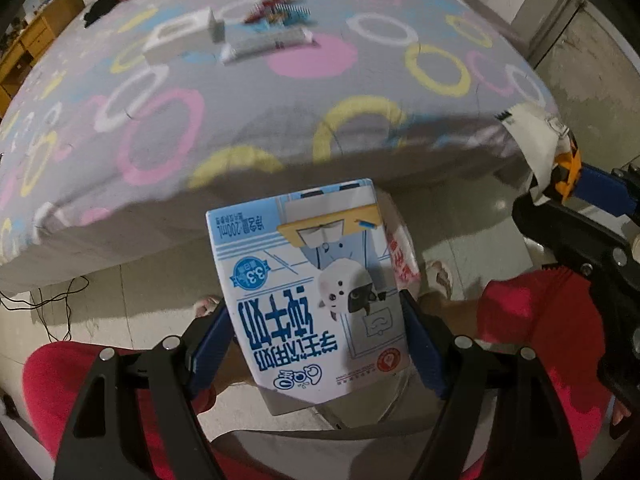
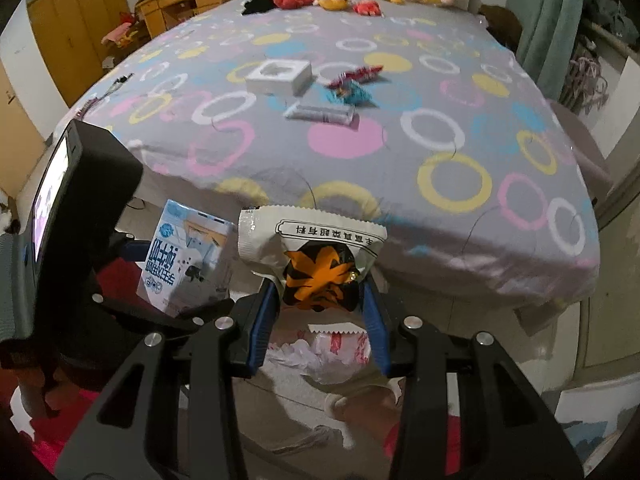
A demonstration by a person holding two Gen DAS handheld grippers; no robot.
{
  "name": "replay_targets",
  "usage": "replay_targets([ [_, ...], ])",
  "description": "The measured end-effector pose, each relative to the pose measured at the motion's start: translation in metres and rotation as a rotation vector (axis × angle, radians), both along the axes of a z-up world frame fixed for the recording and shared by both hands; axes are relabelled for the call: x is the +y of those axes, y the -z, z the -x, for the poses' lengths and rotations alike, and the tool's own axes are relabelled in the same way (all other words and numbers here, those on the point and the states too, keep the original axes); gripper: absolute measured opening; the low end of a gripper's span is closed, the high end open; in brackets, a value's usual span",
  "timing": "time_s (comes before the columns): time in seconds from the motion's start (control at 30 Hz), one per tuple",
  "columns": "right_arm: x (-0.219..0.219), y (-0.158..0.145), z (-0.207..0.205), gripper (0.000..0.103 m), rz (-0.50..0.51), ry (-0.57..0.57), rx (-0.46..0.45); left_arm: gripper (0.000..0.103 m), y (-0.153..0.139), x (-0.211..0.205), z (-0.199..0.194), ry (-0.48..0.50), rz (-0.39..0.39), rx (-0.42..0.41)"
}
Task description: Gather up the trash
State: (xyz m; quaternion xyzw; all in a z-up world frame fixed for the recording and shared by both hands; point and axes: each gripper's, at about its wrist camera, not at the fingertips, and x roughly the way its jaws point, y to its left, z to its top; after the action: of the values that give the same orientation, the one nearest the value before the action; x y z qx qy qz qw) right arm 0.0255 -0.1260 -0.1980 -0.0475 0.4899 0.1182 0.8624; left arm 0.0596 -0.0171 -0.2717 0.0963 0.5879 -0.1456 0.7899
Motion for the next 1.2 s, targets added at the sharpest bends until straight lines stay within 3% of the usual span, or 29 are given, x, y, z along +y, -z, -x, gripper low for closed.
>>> replay_targets([
  [0.5, -0.008, 0.071, -0.026, 0.04, -0.008, 0.075, 0.107, 0.076, 0.058, -0.012, -0.024, 0.115, -0.08, 0.033],
  [0.87, -0.021, 0.128, -0.043, 0.04, -0.045, 0.145, 0.209, 0.076, 0.116, -0.036, -0.032, 0.235, -0.15, 0.07],
  [1.2, -0.033, 0.175, -0.058, 0.041, -0.055, 0.2, 0.298, 0.076, 0.12, -0.038, -0.034, 0.243, -0.148, 0.139],
])
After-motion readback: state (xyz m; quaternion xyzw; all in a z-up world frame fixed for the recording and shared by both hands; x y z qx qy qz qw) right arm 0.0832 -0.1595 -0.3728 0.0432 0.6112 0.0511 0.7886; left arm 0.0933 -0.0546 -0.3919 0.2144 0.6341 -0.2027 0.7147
